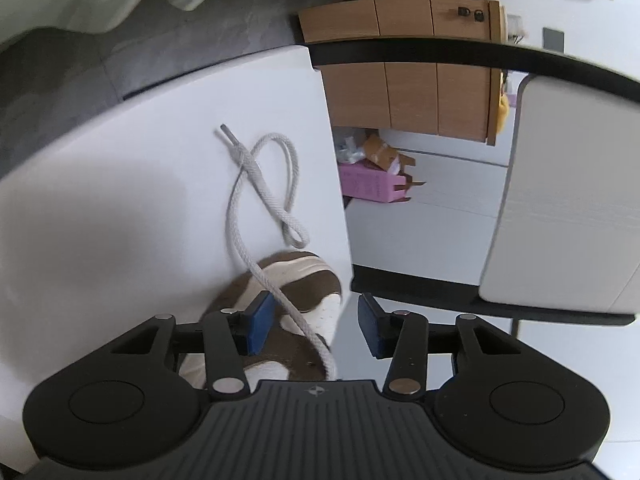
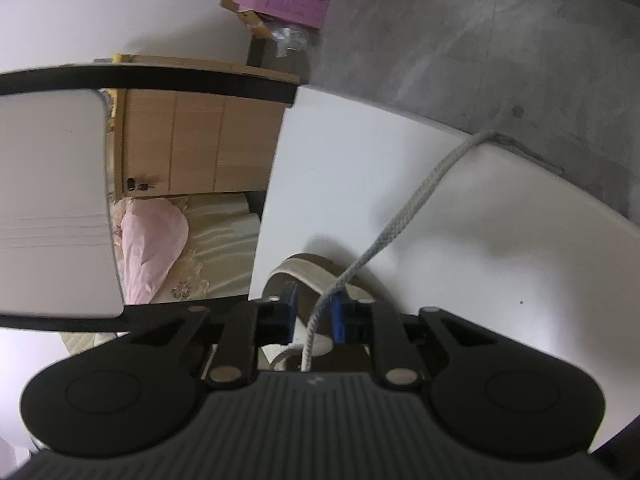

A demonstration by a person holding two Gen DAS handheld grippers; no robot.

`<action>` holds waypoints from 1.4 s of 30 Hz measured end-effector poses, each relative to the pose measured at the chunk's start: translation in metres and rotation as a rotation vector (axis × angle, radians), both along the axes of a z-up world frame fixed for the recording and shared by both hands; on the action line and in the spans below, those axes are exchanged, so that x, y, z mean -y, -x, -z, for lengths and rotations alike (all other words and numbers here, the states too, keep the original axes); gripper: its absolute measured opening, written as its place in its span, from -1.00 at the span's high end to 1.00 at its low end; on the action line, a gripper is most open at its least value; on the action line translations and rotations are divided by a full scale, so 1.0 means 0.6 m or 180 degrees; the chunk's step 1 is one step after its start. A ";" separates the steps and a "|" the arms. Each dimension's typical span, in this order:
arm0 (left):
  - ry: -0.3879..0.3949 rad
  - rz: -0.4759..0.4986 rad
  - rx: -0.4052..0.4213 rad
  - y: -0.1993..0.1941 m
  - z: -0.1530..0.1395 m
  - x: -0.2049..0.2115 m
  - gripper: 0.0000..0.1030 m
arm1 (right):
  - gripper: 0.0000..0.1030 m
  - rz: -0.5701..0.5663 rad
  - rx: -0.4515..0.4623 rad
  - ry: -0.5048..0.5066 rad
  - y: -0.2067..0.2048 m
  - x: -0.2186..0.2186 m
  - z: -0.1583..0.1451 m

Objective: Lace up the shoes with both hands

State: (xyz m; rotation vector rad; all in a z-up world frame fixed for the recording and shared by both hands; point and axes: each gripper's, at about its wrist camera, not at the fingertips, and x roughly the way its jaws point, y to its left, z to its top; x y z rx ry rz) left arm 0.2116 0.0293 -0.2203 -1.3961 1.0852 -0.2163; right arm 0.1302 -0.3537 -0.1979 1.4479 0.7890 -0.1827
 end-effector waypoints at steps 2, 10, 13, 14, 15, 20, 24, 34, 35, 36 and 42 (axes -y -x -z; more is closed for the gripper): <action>-0.0027 0.0040 -0.0060 0.003 0.004 0.003 0.05 | 0.70 0.0008 0.0080 0.0008 0.002 -0.004 -0.006; -0.0033 -0.0034 -0.0102 0.009 0.010 0.010 0.05 | 0.71 0.0023 0.0183 0.0043 0.010 -0.021 -0.017; -0.0032 -0.0075 -0.0022 0.005 0.004 0.012 0.05 | 0.71 0.0017 0.0199 0.0077 0.008 -0.025 -0.019; -0.0022 -0.0063 -0.0008 0.003 0.002 0.015 0.09 | 0.71 0.0021 0.0203 0.0079 0.008 -0.026 -0.019; -0.0012 -0.0051 0.0006 0.002 0.000 0.017 0.20 | 0.72 0.0030 0.0209 0.0080 0.008 -0.026 -0.019; -0.0161 0.0127 0.0106 -0.002 -0.017 0.031 0.85 | 0.94 0.0089 0.0217 0.0264 0.013 -0.022 -0.029; -0.0292 0.0115 0.0228 0.004 -0.031 0.027 0.95 | 0.94 0.0072 0.0278 0.0388 0.019 -0.024 -0.041; -0.0465 0.0114 0.0222 0.021 -0.049 0.012 0.96 | 0.95 0.0092 0.0177 0.0544 0.036 -0.009 -0.029; -0.0476 0.0116 0.0226 0.022 -0.051 0.011 0.96 | 0.96 0.0098 0.0171 0.0559 0.037 -0.008 -0.028; -0.0490 0.0118 0.0231 0.022 -0.052 0.010 0.96 | 0.96 0.0100 0.0163 0.0558 0.037 -0.007 -0.026; -0.0550 0.0009 0.0234 0.023 -0.054 -0.005 0.96 | 0.96 0.0177 0.0122 0.0660 0.039 -0.002 -0.020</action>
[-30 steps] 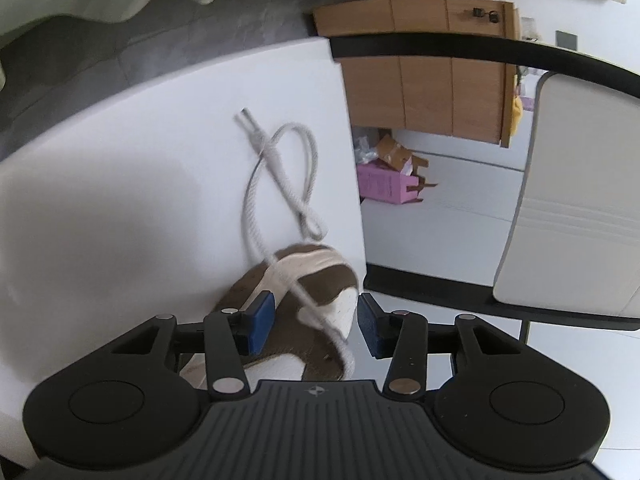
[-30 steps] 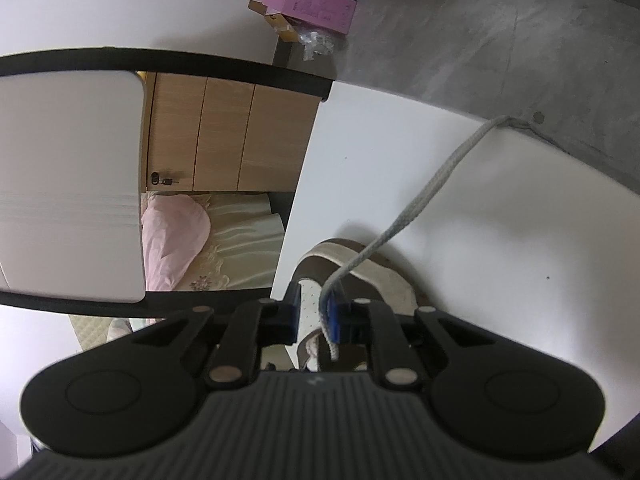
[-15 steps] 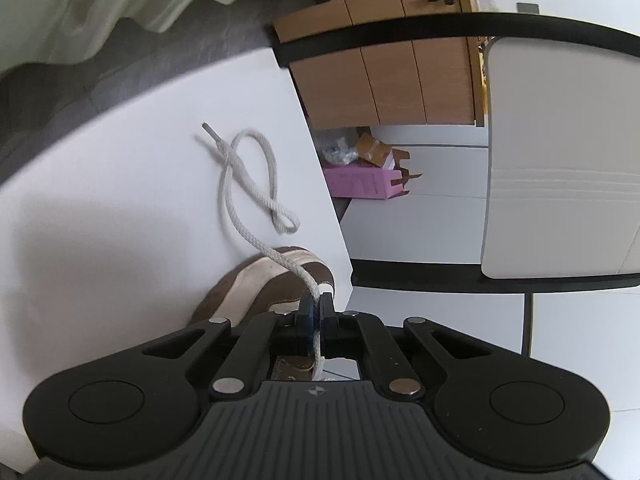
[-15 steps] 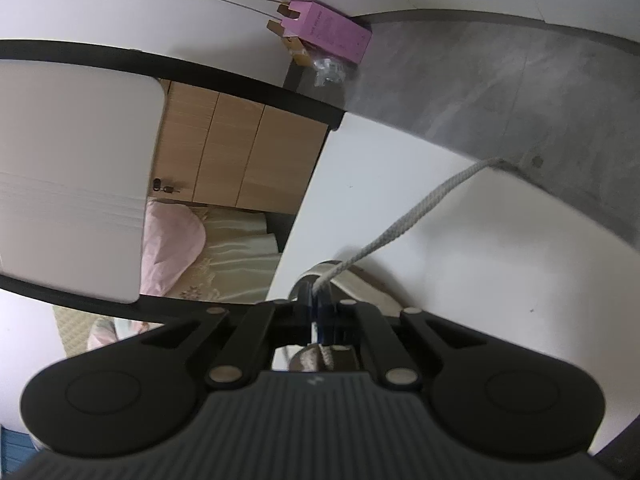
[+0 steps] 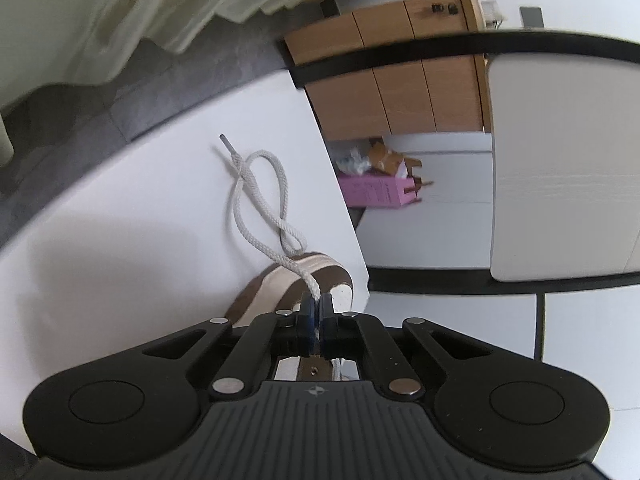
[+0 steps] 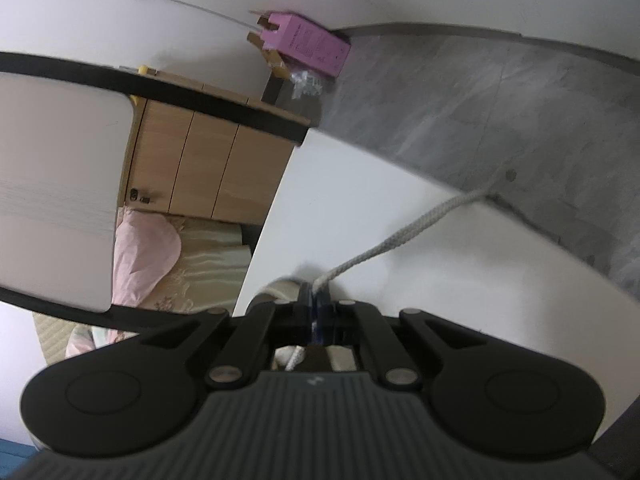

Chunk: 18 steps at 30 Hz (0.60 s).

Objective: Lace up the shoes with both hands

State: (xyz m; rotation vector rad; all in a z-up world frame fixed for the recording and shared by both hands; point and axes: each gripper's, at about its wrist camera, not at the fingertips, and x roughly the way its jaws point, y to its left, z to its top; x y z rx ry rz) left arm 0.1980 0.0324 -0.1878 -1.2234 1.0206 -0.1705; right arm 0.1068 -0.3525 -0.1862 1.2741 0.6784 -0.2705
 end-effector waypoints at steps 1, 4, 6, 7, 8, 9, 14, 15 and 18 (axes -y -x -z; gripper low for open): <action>-0.0009 -0.0030 0.0010 0.000 -0.002 -0.004 0.96 | 0.96 0.0019 0.0010 0.0016 0.000 0.003 -0.001; -0.0071 -0.0111 0.0061 -0.001 -0.010 -0.018 0.97 | 0.96 0.0013 -0.0016 0.0094 -0.003 0.011 0.001; -0.0083 -0.0089 0.0063 -0.002 -0.010 -0.018 0.97 | 0.96 0.0008 -0.0048 0.0074 -0.004 0.015 0.008; -0.0111 -0.0070 0.0075 -0.001 -0.011 -0.017 0.97 | 0.96 0.0003 -0.0054 0.0070 -0.005 0.016 0.010; -0.0144 -0.0046 0.0097 0.001 -0.012 -0.016 0.97 | 0.96 -0.0001 -0.0061 0.0059 -0.006 0.018 0.013; -0.0174 -0.0019 0.0121 0.002 -0.014 -0.015 0.97 | 0.96 -0.0008 -0.0069 0.0050 -0.008 0.019 0.015; -0.0275 0.0087 0.0221 0.002 -0.020 -0.009 0.96 | 0.95 -0.0216 -0.0026 0.0150 -0.020 0.021 0.014; -0.0311 0.0114 0.0249 0.000 -0.022 -0.006 0.96 | 0.93 -0.0271 -0.0031 0.0176 -0.021 0.022 0.012; -0.0258 0.0169 0.0338 -0.001 -0.025 -0.003 0.96 | 0.85 -0.0449 -0.0076 0.0238 -0.025 0.025 0.006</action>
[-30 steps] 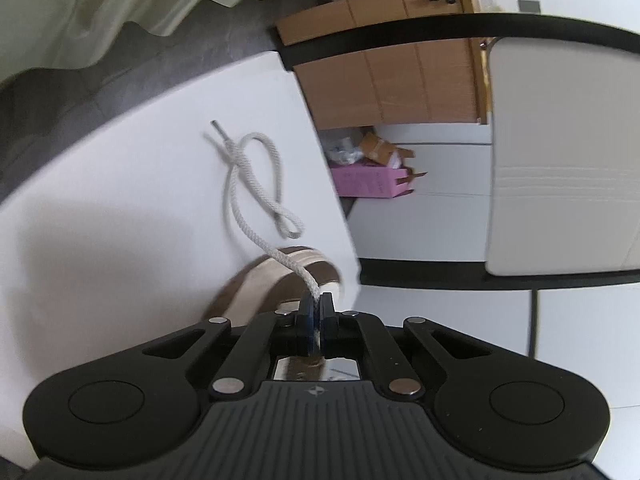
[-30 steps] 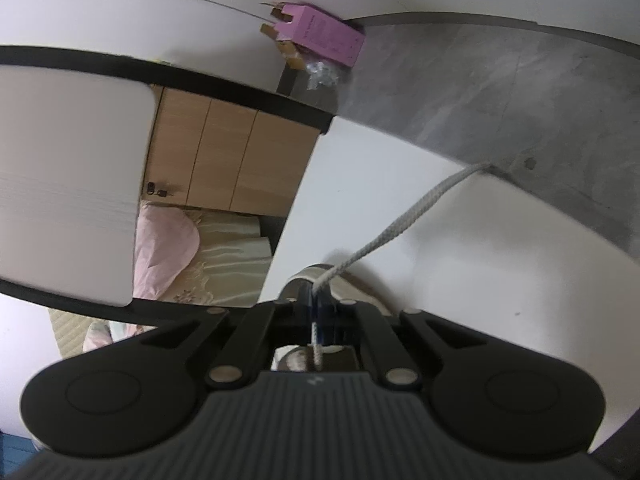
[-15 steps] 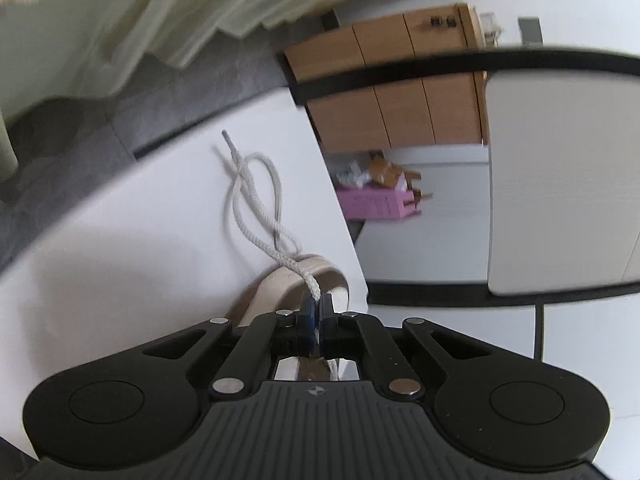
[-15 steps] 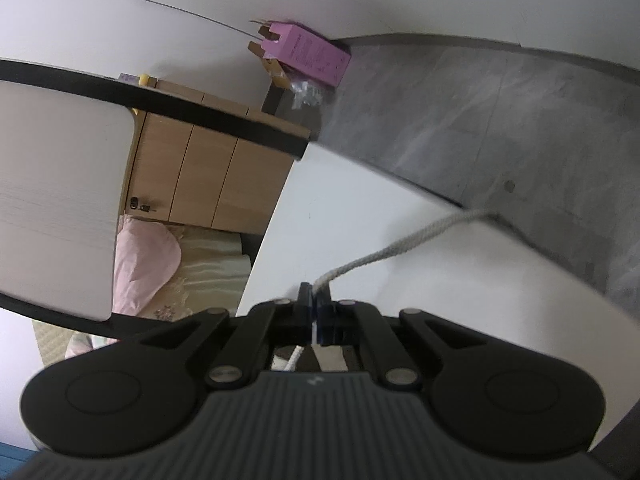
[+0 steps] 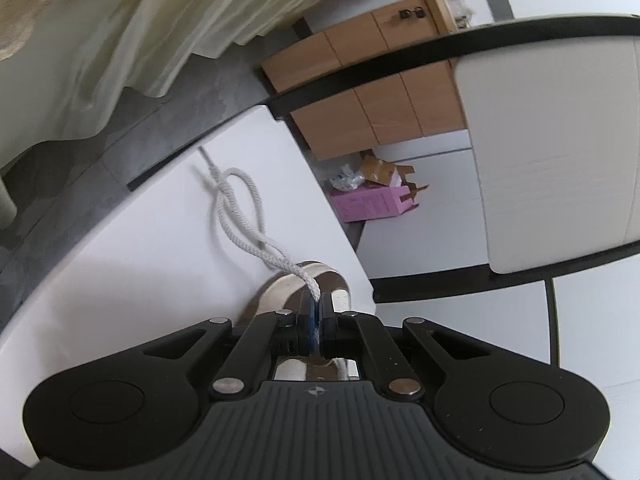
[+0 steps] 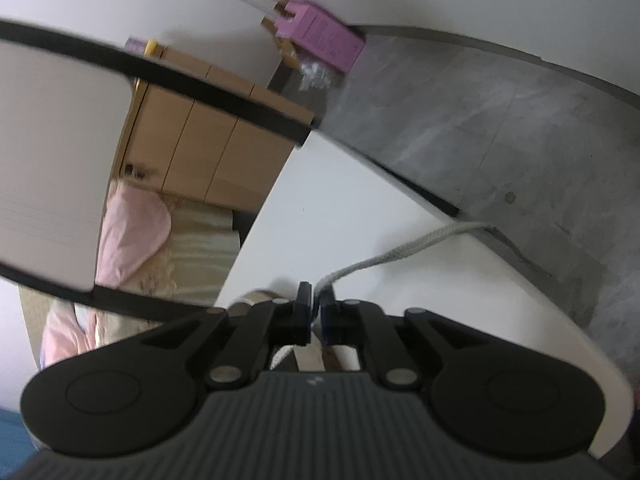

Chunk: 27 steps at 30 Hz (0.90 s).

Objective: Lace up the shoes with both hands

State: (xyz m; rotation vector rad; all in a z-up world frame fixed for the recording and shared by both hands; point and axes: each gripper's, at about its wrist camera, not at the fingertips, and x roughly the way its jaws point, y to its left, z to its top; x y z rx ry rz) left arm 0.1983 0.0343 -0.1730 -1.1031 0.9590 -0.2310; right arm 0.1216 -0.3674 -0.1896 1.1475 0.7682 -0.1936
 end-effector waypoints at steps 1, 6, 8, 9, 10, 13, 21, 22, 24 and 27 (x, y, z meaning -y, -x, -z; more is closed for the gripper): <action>0.0050 0.0018 0.0029 0.001 0.000 0.000 0.96 | 0.84 -0.0050 0.0016 0.0049 0.000 -0.001 -0.006; 0.0287 0.0117 0.0185 0.014 0.001 -0.009 0.96 | 0.16 -0.0424 0.0280 0.0645 0.021 -0.033 -0.053; 0.0259 0.0164 0.0197 0.018 0.004 -0.008 0.96 | 0.16 -0.0611 0.0435 0.0968 0.036 -0.056 -0.074; 0.0242 0.0186 0.0201 0.019 0.005 -0.007 0.96 | 0.16 -0.0705 0.0515 0.1137 0.043 -0.068 -0.084; 0.0234 0.0215 0.0216 0.020 0.005 -0.006 0.96 | 0.16 -0.0810 0.0622 0.1310 0.050 -0.080 -0.095; 0.0284 0.0338 0.0277 0.016 0.001 -0.001 0.96 | 0.16 -0.1281 0.1066 0.1811 0.056 -0.126 -0.132; 0.0151 0.0713 0.0441 0.017 0.001 0.019 0.95 | 0.20 -0.2513 0.1129 0.2115 0.085 -0.234 -0.147; 0.0101 0.0726 0.0453 0.019 0.003 0.020 0.95 | 0.20 -0.2508 0.1095 0.2190 0.098 -0.238 -0.141; 0.0020 0.0733 0.0496 0.021 0.008 0.021 0.95 | 0.19 -0.2371 0.1033 0.2139 0.123 -0.229 -0.127; -0.0091 0.0708 0.0473 0.033 0.011 0.022 0.93 | 0.18 -0.2077 0.0846 0.1957 0.150 -0.211 -0.109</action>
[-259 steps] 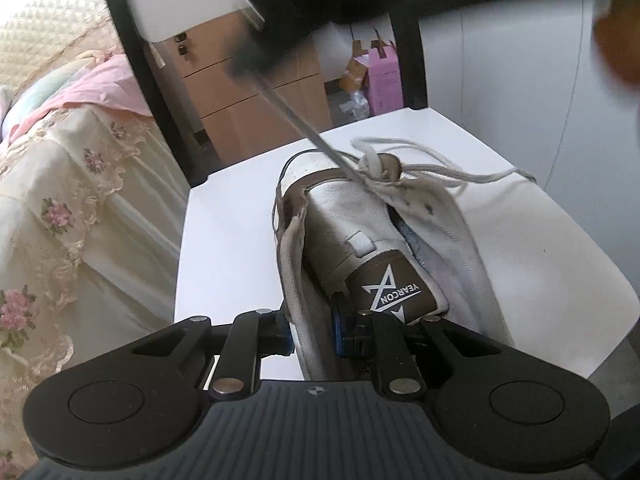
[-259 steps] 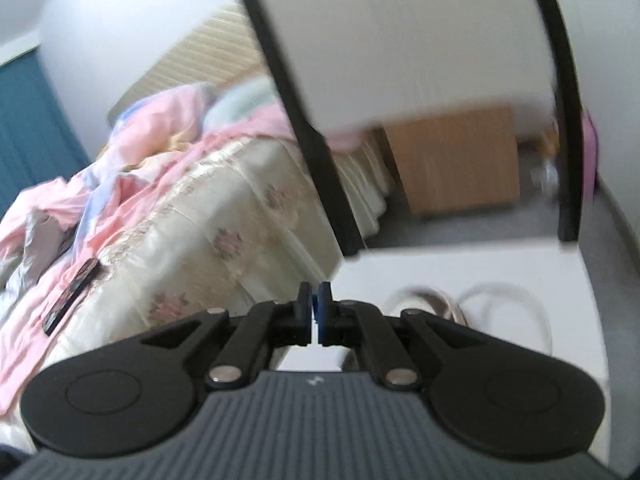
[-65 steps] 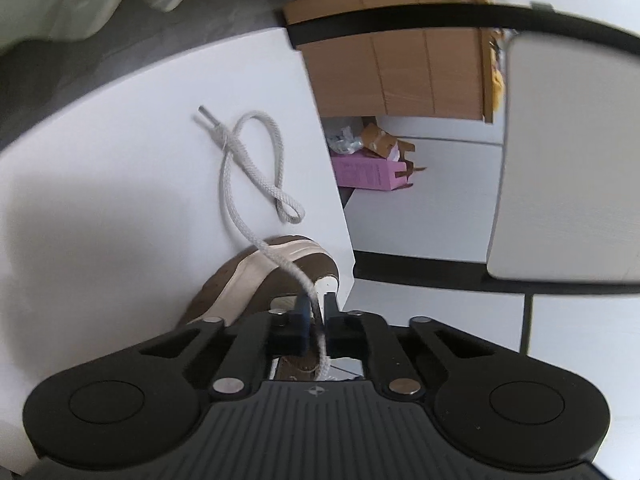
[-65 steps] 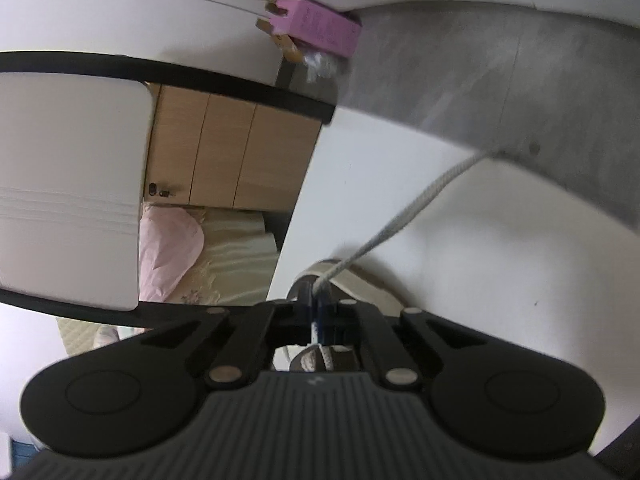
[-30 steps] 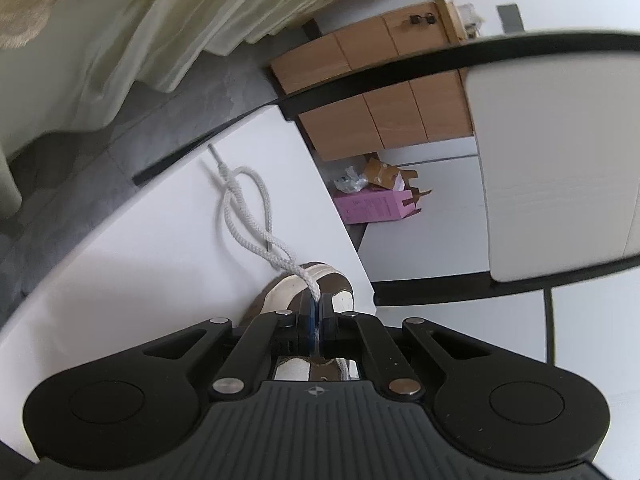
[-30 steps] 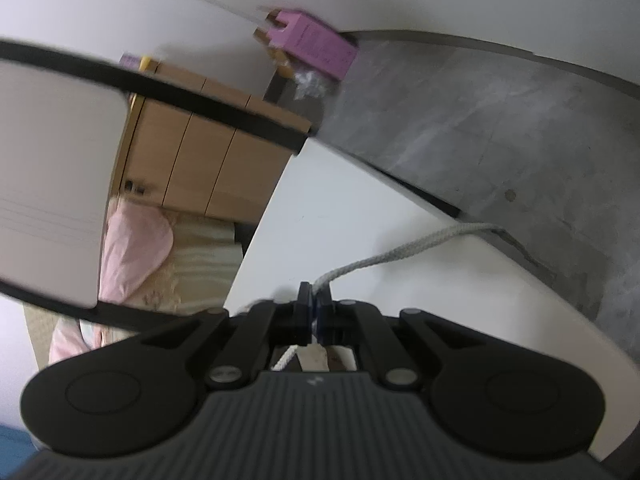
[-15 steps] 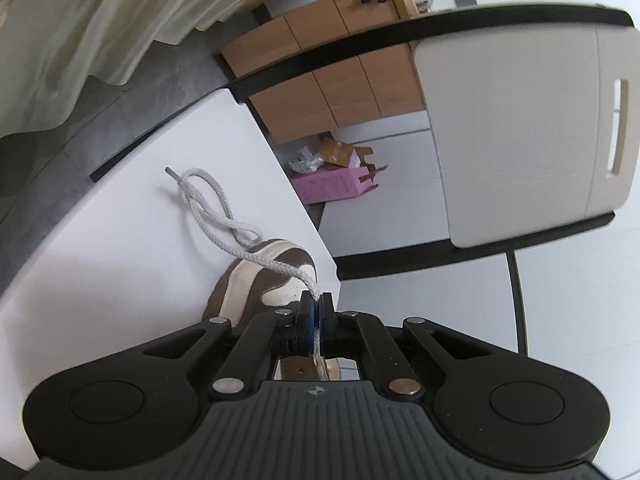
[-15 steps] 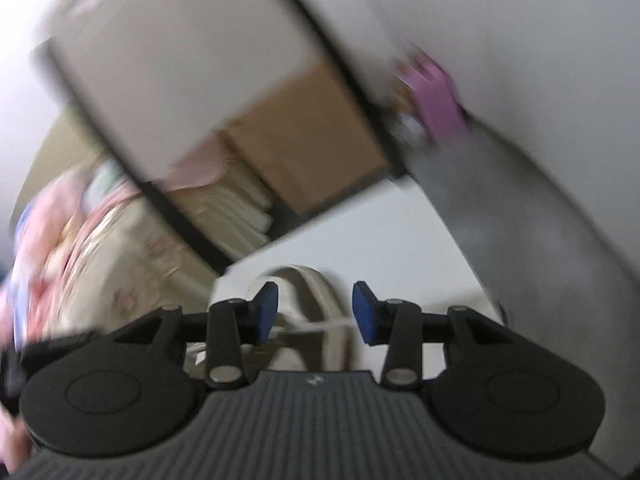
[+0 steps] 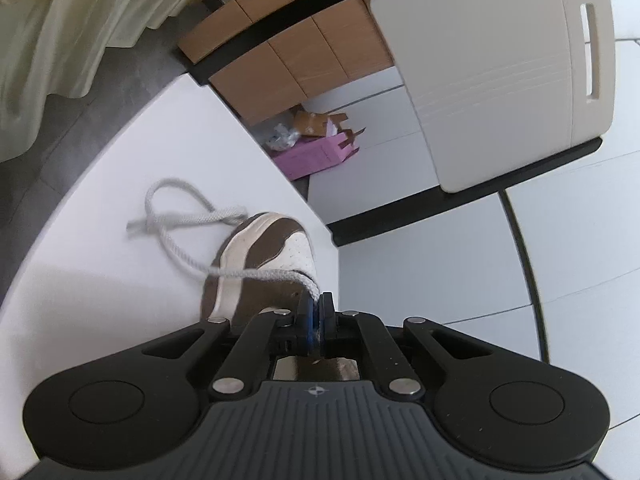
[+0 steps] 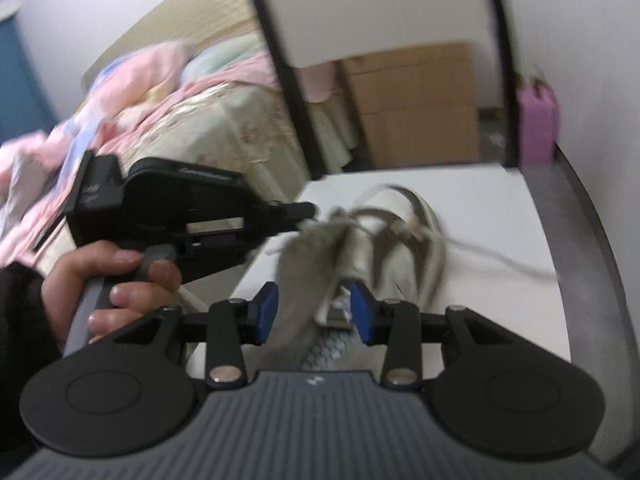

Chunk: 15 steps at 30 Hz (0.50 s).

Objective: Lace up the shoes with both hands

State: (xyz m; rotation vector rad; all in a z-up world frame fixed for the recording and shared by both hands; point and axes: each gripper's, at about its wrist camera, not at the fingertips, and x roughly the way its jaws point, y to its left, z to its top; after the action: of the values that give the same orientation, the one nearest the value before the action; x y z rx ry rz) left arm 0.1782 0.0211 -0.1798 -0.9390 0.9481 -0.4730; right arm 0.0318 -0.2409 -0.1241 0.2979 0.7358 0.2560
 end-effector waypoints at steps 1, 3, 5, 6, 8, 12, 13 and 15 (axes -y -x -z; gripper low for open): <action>-0.0055 -0.0032 -0.0016 0.009 -0.001 -0.001 0.91 | 0.18 0.0118 -0.0089 -0.0012 0.006 0.005 0.000; -0.0152 -0.0073 -0.0028 0.027 -0.004 -0.003 0.44 | 0.18 0.0293 -0.0090 -0.0128 0.022 0.019 -0.005; -0.0302 -0.0143 -0.0004 0.048 -0.011 -0.007 -0.15 | 0.18 0.0391 -0.0053 -0.0274 0.036 0.028 -0.013; -0.0344 -0.0178 0.0030 0.060 -0.015 -0.011 -0.19 | 0.18 0.0423 -0.0025 -0.0293 0.041 0.027 -0.016; -0.0390 -0.0208 0.0017 0.077 -0.024 -0.021 -0.20 | 0.18 0.0474 0.0031 -0.0288 0.050 0.025 -0.021; -0.0463 -0.0313 0.0011 0.099 -0.051 -0.044 -0.23 | 0.18 0.0555 0.0013 -0.0443 0.052 0.032 -0.019; -0.0499 -0.0324 0.0051 0.102 -0.059 -0.047 -0.23 | 0.18 0.0588 0.0006 -0.0493 0.054 0.036 -0.019; -0.0572 -0.0343 0.0188 0.108 -0.076 -0.052 -0.24 | 0.18 0.0666 0.0013 -0.0590 0.056 0.045 -0.021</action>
State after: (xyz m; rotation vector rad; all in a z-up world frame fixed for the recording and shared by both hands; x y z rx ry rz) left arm 0.1133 0.0521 -0.1343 -0.8045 0.8667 -0.3169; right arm -0.0018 -0.2682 -0.1118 0.5466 0.6720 0.1262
